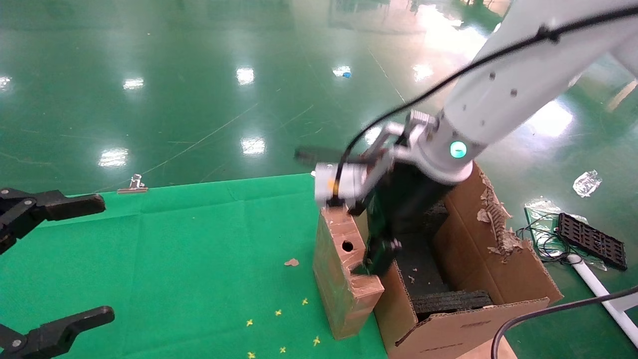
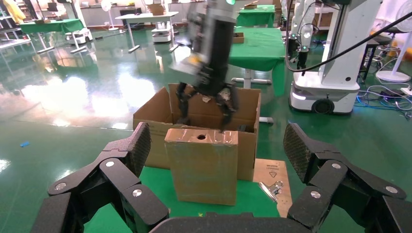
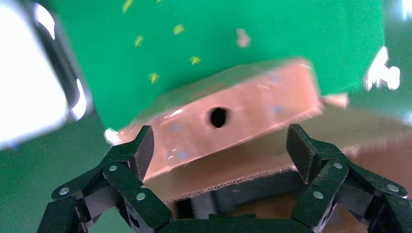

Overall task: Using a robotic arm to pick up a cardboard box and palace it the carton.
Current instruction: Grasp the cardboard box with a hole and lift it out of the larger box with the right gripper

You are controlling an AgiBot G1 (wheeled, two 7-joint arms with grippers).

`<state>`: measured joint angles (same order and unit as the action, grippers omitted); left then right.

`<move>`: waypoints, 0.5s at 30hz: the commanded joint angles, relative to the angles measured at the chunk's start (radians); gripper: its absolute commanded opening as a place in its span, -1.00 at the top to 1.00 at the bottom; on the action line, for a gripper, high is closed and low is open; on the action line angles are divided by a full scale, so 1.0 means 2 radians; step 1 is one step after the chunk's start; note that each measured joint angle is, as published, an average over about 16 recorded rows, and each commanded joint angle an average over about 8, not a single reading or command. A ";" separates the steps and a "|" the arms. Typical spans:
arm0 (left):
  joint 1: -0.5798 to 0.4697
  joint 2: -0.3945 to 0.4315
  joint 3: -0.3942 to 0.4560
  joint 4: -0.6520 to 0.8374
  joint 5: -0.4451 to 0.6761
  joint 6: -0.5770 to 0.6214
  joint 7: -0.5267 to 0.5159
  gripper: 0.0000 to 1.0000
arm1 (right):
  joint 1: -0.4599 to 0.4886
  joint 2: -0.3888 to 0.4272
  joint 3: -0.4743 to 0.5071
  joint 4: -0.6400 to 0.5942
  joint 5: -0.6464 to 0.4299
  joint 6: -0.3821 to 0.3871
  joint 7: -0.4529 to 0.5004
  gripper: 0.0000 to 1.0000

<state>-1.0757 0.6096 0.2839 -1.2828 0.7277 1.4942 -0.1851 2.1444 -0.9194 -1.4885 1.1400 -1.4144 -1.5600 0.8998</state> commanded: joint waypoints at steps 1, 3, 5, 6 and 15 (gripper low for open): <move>0.000 0.000 0.000 0.000 0.000 0.000 0.000 -1.00 | 0.006 -0.006 -0.001 -0.030 0.006 -0.001 0.044 -1.00; 0.000 0.000 0.000 0.000 0.000 0.000 0.000 -1.00 | 0.005 -0.017 -0.007 -0.069 0.015 -0.005 0.083 -1.00; 0.000 0.000 0.000 0.000 0.000 0.000 0.000 -1.00 | 0.002 -0.028 -0.014 -0.104 0.023 -0.006 0.113 -1.00; 0.000 0.000 0.000 0.000 0.000 0.000 0.000 -1.00 | 0.000 -0.033 -0.017 -0.118 0.026 -0.007 0.125 -1.00; 0.000 0.000 0.001 0.000 0.000 0.000 0.000 -1.00 | -0.027 -0.067 -0.054 -0.202 0.051 -0.009 0.161 -1.00</move>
<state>-1.0759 0.6092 0.2850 -1.2828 0.7270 1.4937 -0.1845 2.0956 -1.0495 -1.5932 0.7481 -1.3156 -1.5760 1.2127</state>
